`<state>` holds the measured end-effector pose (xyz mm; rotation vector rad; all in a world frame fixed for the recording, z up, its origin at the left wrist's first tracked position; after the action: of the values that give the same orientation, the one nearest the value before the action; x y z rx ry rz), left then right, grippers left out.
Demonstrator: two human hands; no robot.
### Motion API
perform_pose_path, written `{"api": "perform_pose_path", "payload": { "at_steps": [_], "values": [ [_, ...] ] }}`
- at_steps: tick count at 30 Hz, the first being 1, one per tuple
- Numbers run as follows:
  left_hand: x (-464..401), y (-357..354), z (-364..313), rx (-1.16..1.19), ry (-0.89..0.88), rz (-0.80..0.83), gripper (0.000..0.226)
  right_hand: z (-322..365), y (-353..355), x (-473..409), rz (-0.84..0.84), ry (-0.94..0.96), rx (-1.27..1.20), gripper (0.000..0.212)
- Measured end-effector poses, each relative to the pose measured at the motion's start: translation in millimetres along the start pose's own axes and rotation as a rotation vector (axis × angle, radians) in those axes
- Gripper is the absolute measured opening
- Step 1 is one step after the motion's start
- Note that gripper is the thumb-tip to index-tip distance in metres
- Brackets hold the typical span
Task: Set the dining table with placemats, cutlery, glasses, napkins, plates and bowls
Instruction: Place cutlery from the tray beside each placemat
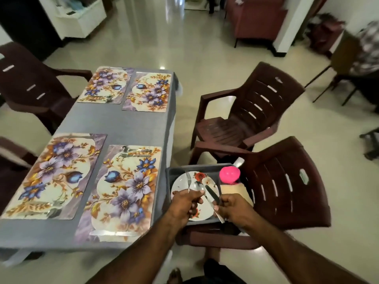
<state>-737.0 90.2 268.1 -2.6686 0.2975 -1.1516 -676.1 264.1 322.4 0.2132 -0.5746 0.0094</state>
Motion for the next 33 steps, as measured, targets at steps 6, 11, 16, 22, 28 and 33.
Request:
{"api": "perform_pose_path", "payload": {
  "at_steps": [6, 11, 16, 22, 28, 33],
  "values": [
    [8.3, -61.2, 5.7, -0.148, 0.027, 0.065, 0.007, -23.2, 37.9, 52.7, -0.134, -0.018, -0.166, 0.006],
    [-12.1, -146.9, 4.2, -0.157, -0.001, 0.193, 0.002, -54.7, 98.9, 68.8, -0.285, -0.044, -0.292, 0.021],
    [-34.2, -261.6, 19.8, -0.301, -0.053, 0.243, 0.026, -100.0, 207.6, 89.0, -0.487, 0.017, -0.521, 0.025],
    [-51.0, -409.4, 53.7, -0.48, -0.144, 0.215, 0.023, -160.5, 345.6, 118.1, -0.559, 0.054, -0.821, 0.016],
    [-60.5, -581.8, 108.3, -0.585, -0.125, 0.269, 0.018, -226.9, 491.7, 153.7, -0.641, -0.053, -0.789, 0.021],
    [-96.8, -677.3, 133.4, -0.553, -0.046, 0.289, 0.029, -252.4, 586.7, 141.9, -0.647, -0.099, -0.816, 0.031]
  ]
}}
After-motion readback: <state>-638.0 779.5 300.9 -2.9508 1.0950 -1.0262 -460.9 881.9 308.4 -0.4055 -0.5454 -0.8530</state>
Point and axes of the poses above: each hand's wrist, its own x-axis away from the middle knuckle, its own y-axis out of the back of the hand, z = x × y, the point moved 4 cm from there along -x, towards the middle knuckle, and after that the axes turned 1 degree about -z, right-handed, at the moved point
